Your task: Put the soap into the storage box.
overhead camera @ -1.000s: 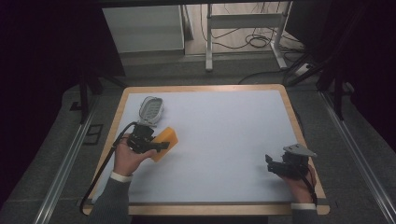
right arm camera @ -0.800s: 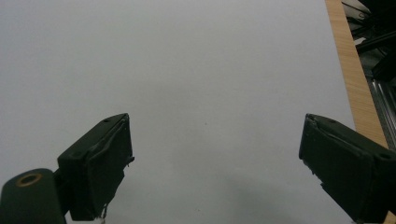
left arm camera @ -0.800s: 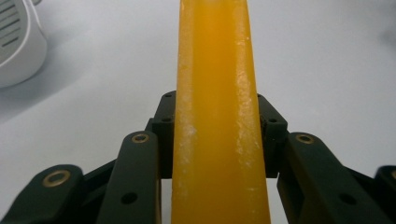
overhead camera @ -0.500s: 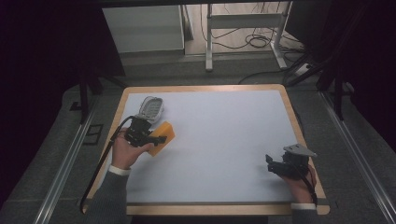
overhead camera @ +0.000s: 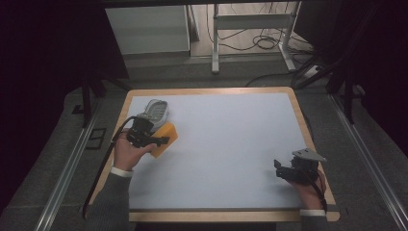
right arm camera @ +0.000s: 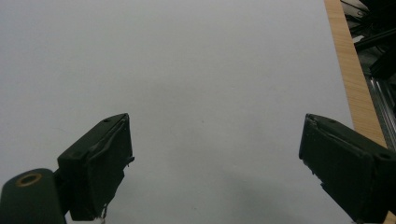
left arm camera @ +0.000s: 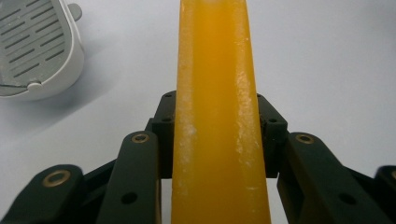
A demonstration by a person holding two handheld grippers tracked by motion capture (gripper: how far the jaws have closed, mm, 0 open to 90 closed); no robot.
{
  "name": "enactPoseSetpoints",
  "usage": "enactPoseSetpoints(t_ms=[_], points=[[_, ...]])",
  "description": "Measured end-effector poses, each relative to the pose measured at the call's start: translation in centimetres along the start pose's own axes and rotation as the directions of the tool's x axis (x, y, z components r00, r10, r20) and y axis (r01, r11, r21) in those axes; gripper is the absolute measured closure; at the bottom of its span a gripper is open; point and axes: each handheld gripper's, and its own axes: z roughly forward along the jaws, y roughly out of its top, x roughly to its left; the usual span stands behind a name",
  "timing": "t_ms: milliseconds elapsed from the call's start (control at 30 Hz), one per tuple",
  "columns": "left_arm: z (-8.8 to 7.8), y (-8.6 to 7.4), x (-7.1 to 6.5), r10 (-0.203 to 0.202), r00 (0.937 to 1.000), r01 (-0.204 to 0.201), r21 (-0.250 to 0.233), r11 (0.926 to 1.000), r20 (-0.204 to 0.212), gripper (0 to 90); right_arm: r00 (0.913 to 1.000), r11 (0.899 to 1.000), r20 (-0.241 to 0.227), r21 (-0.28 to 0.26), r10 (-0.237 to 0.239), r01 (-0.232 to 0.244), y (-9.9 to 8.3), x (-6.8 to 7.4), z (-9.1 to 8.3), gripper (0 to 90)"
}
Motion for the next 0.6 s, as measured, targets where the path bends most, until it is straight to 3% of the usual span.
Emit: enactPoseSetpoints(t_ms=[600], points=[[-0.2,1.6,0.8,-0.008,0.9996,0.008,0.003,1.0,-0.029,61.2,1.0,1.0,0.004,0.0,0.001,-0.001,0.0,-0.1,0.0,9.8]])
